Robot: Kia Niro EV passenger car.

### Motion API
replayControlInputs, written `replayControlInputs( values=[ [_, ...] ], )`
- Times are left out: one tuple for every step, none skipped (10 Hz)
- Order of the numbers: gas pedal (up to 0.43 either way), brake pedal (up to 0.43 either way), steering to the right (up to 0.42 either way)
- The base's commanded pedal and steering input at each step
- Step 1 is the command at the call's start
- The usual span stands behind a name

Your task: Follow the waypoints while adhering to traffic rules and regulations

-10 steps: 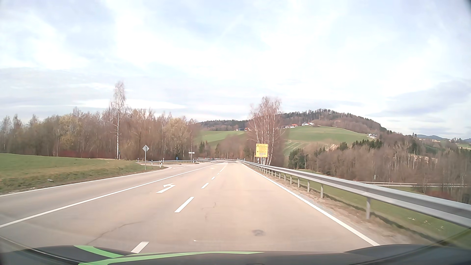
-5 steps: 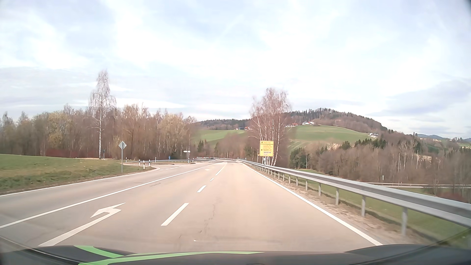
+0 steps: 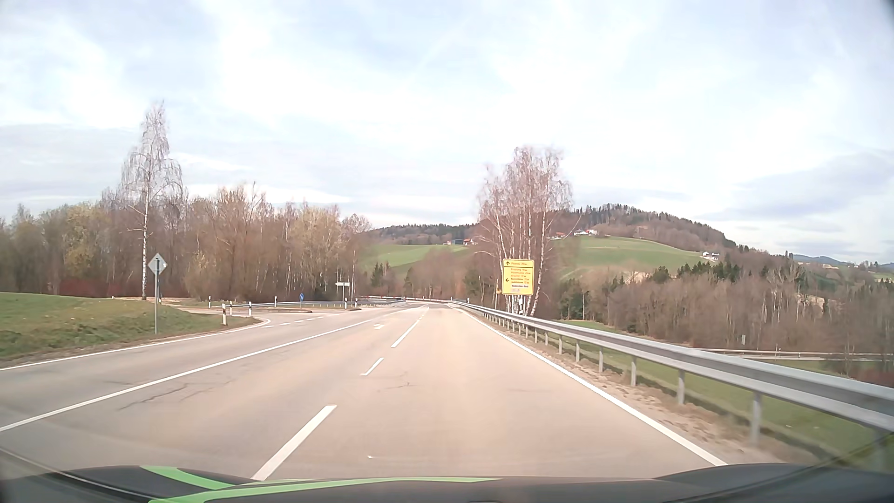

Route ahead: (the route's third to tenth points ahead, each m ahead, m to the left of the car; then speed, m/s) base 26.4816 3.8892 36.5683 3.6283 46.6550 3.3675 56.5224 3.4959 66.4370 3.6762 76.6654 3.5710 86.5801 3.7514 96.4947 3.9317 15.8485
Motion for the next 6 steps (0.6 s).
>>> replayControlInputs(
  values=[
    [0.079, 0.0, 0.002],
    [0.079, 0.0, 0.002],
    [0.079, 0.0, 0.002],
    [0.067, 0.0, 0.002],
    [0.067, 0.0, 0.001],
    [0.059, 0.0, 0.001]
  ],
)
